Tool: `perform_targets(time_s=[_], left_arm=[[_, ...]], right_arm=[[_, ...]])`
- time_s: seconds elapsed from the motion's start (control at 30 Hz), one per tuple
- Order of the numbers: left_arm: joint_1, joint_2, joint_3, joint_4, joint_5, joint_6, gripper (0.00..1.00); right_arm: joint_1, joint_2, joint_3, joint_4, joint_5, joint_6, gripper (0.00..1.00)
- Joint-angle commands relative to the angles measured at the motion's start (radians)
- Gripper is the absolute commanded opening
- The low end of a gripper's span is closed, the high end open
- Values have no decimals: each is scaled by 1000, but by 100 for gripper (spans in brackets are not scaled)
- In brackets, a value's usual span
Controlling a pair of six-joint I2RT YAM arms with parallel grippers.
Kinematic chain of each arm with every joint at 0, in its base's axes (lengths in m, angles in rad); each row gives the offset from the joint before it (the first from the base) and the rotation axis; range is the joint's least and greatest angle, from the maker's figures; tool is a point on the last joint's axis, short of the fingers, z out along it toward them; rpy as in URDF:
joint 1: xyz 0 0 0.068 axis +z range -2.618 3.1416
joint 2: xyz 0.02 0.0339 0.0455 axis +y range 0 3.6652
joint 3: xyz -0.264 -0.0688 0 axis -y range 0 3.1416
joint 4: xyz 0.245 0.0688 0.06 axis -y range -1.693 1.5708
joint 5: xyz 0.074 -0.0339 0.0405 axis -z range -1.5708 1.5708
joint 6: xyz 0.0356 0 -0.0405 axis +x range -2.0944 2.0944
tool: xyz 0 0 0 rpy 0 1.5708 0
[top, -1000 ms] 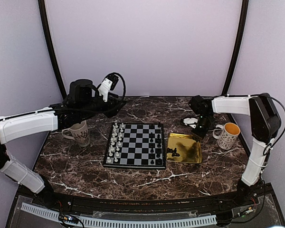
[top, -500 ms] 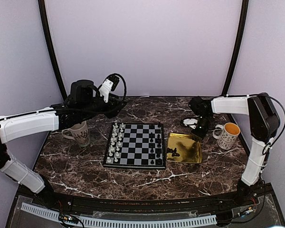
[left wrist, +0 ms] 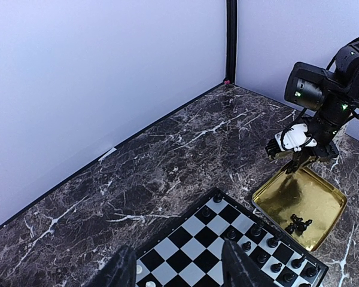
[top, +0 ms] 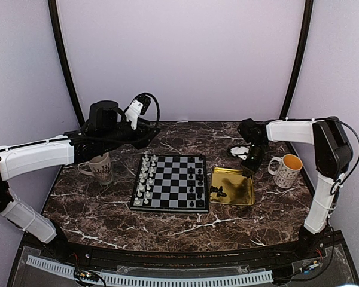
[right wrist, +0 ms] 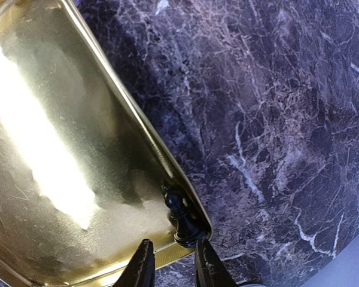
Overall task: Set up the chess pieces on the board
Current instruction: Move the bishop to the storage box.
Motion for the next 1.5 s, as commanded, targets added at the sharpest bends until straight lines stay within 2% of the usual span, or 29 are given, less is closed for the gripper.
perform_targets(time_s=[0.0,0.67,1.1,1.23,1.47], left_arm=[[-5,-6,-2,-2,13,9,51],[-9,-4,0,-4,16,13,51],[-10,-5,2,-6,25,13,51],[-10,-5,3,-8,24,13,51],[-10,-4,3,-8,27,13,51]], right_arm=[[-7,-8,30,2,14,-11,24],[-8,70,9,5,15,-15,27],[-7,25,-14,-47,11,14,31],[-7,26,-9,-64,-16,26,28],[26,17,-28,-72,-124,61,16]])
